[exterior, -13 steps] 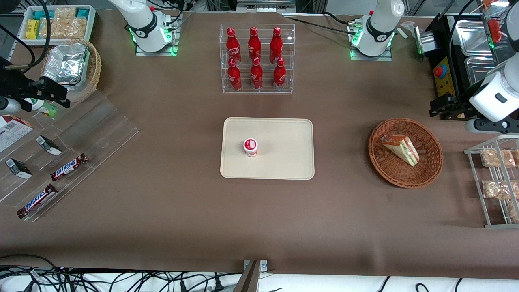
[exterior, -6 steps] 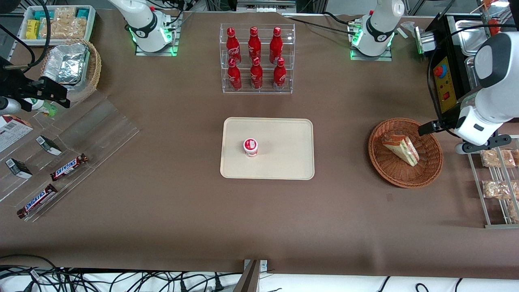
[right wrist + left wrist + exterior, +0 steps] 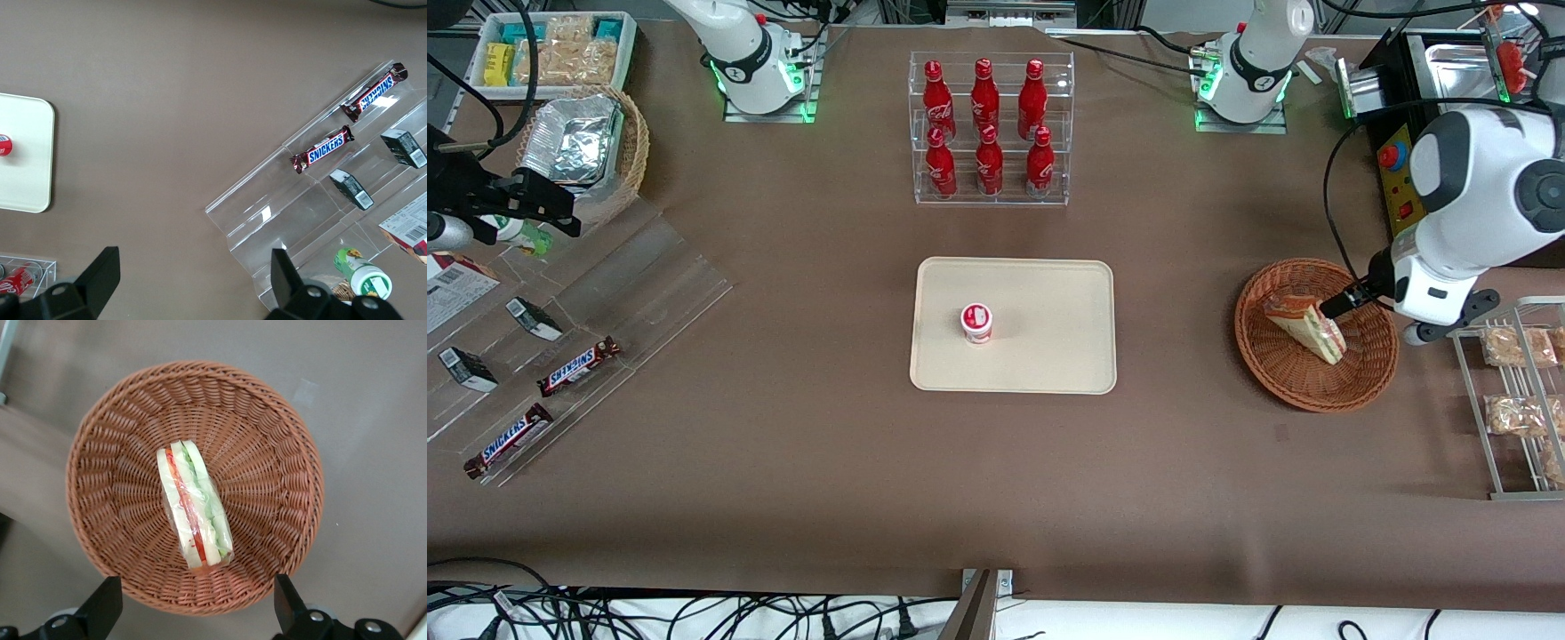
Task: Place sandwich from basket to tray
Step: 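Lower the open left gripper over the wrapped sandwich in the basket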
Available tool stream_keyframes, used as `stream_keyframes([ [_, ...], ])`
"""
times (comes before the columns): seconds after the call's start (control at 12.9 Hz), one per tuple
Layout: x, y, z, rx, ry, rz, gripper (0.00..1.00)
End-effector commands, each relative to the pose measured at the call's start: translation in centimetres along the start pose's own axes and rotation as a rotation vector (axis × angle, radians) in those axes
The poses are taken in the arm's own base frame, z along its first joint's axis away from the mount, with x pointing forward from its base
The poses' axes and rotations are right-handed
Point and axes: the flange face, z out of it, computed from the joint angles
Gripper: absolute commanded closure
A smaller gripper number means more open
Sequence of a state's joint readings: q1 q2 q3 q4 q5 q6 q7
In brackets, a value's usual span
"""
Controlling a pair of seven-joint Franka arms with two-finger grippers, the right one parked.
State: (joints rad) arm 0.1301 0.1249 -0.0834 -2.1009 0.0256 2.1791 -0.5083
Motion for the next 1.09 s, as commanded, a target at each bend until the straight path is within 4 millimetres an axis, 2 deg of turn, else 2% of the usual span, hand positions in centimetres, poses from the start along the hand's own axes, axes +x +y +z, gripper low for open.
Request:
stream_keyframes([
  [0.0,-1.5,-0.5,1.9,-0.018,0.055,-0.082,0.0],
  [0.62,-1.5,-0.4,8.4,-0.045,0.065,-0.17,0.0],
  [0.85,-1.1,-0.1,11.8,-0.051,0.07,-0.177,0.0],
  [1.01,-1.1,-0.1,12.5,-0.05,0.065,-0.177,0.0],
])
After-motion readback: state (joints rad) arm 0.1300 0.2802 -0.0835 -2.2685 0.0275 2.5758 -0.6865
